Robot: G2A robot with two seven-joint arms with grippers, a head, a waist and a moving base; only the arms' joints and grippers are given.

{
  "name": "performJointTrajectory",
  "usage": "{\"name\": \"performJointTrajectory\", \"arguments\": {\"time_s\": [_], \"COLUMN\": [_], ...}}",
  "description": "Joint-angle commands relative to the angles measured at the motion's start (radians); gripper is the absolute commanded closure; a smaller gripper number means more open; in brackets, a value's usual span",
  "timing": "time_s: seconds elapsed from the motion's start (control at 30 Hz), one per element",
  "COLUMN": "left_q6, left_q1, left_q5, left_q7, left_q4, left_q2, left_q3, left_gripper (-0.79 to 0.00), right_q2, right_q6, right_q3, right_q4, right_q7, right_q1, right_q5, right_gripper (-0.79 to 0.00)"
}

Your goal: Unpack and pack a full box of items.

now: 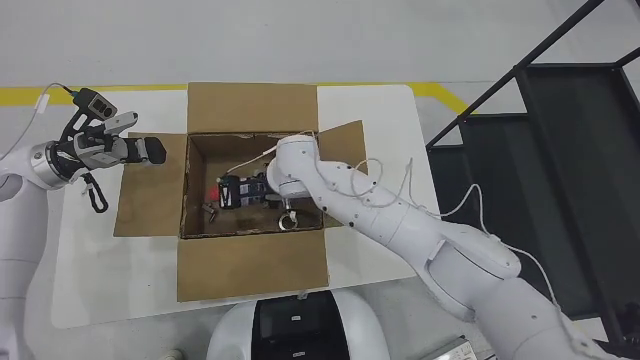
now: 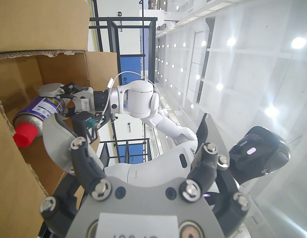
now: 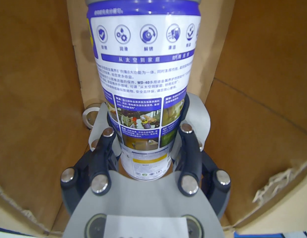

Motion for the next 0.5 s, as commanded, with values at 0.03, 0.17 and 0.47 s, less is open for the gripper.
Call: {"name": "performJointTrajectory", "arguments": {"time_s": [0.03,0.17,0.47], "left_q6": [0.0,0.0,0.0], "left_q1": [0.0,0.0,0.0], "left_q5": [0.0,0.0,0.0], "left_q7": [0.0,0.0,0.0], "left_q4": [0.0,0.0,0.0], "left_q2": [0.0,0.0,0.0], "left_q3": [0.0,0.0,0.0], "left_gripper": [-0.785,-0.785,-0.785], "right_q2": [0.056,0.119,0.184], "right_q6": [-0.003,-0.017,-0.011], "right_q3": [0.099,0.23,0.397], "right_q4": [-0.167,-0.357,-0.562], "right_q7": [0.001,-0.064,-0.304], "right_q1": [-0.104,-0.254,-0.459], "right_q5": [-0.022,-0.095,-0.229], "right_gripper": [0.0,0.0,0.0]}}
